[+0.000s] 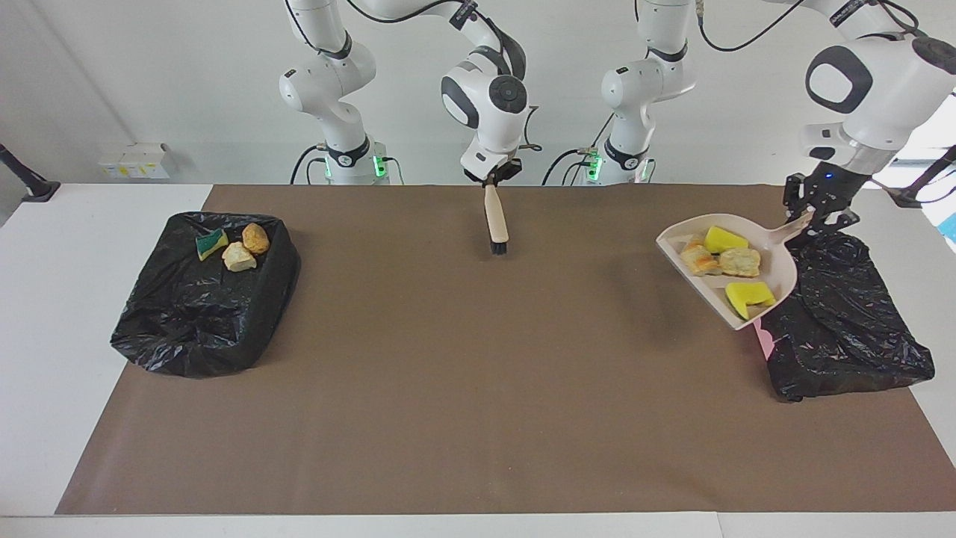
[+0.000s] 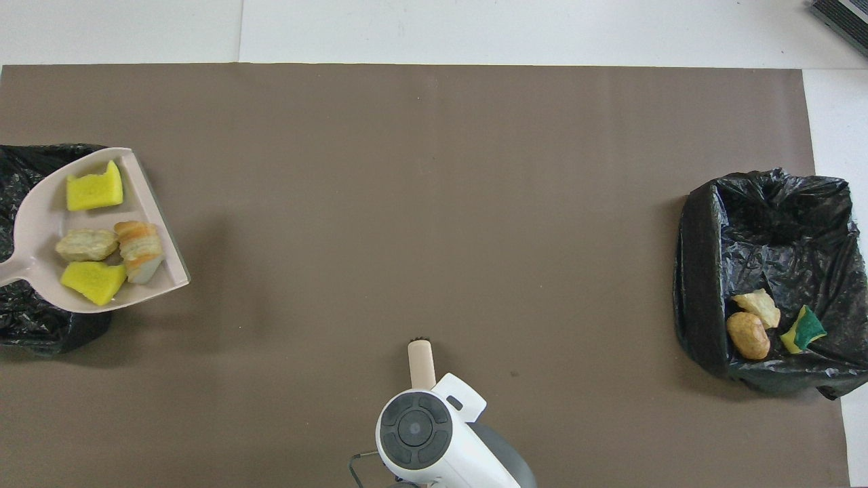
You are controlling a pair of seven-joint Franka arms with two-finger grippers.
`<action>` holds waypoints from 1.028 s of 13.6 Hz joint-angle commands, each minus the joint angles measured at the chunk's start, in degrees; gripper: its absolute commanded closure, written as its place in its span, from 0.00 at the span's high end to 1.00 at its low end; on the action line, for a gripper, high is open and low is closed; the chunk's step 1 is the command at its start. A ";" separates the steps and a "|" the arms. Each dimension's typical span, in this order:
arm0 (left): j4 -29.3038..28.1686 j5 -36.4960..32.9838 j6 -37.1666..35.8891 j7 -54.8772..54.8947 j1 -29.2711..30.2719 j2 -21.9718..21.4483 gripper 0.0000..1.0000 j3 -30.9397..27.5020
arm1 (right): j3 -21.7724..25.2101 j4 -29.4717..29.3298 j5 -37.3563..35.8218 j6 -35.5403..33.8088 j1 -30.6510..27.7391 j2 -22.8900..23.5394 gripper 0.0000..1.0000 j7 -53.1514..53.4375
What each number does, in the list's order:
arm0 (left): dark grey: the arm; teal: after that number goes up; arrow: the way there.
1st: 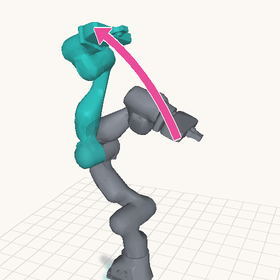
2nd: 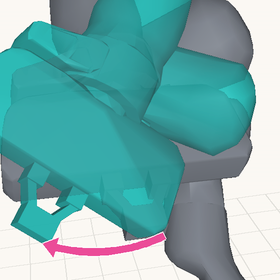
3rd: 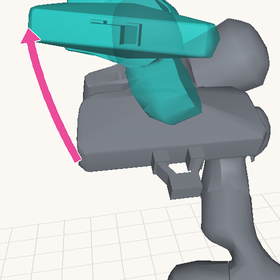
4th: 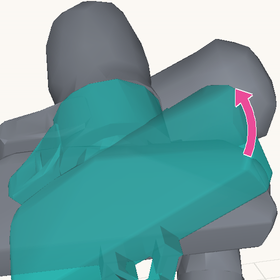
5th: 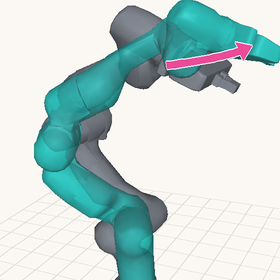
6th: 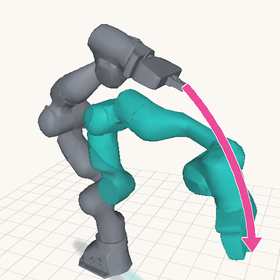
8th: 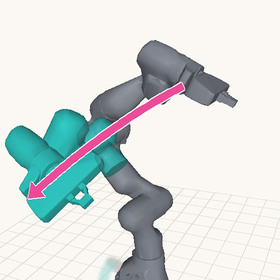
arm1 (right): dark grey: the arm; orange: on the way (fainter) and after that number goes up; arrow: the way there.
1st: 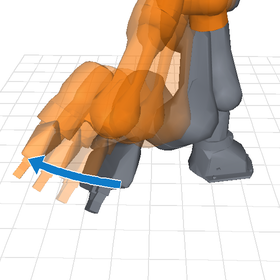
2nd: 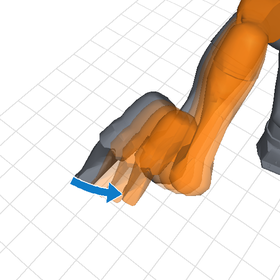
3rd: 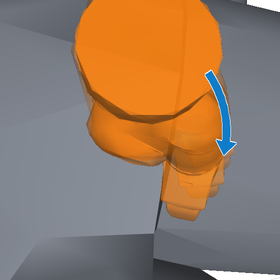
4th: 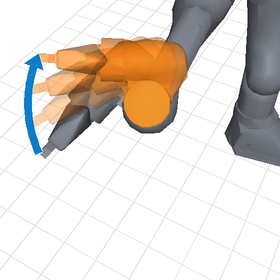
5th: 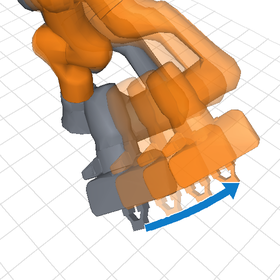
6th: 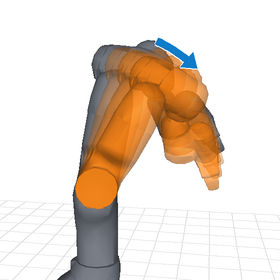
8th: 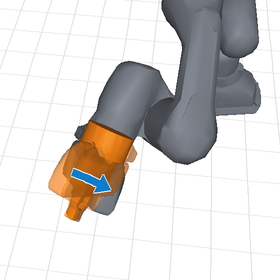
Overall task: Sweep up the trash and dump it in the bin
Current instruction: 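Carry the dustpan with the left gripper and tip it into the nearby bin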
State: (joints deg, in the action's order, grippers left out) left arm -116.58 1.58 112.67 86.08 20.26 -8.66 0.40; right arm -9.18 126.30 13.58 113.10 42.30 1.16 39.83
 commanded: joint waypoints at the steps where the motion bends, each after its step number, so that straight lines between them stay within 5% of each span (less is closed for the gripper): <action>1: 8.36 1.15 -2.19 0.14 7.31 4.34 0.00 0.83 | -0.05 2.10 2.05 1.77 -0.38 -1.60 0.00 0.60; 3: 14.86 -1.56 -2.28 0.41 9.09 8.29 0.00 -0.13 | -0.05 4.12 3.20 7.46 0.24 -0.99 0.00 3.83; 7: 23.59 -17.80 -0.96 0.75 9.01 14.54 0.00 -0.66 | 0.04 4.48 4.26 7.67 -0.46 -0.28 0.04 1.91; 8: 23.59 -21.06 0.09 2.76 9.10 14.81 0.00 -0.66 | 0.04 3.87 4.26 7.23 -0.64 0.07 0.99 2.09; 14: 19.39 -37.42 -0.43 5.06 9.72 13.15 0.00 -1.28 | 0.22 -7.01 4.17 -5.23 -6.69 -0.19 1.00 1.65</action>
State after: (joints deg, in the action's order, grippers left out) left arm -95.27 -32.32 113.08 90.22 29.68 5.76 -1.07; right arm -8.83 123.67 16.84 112.79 38.66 1.20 41.72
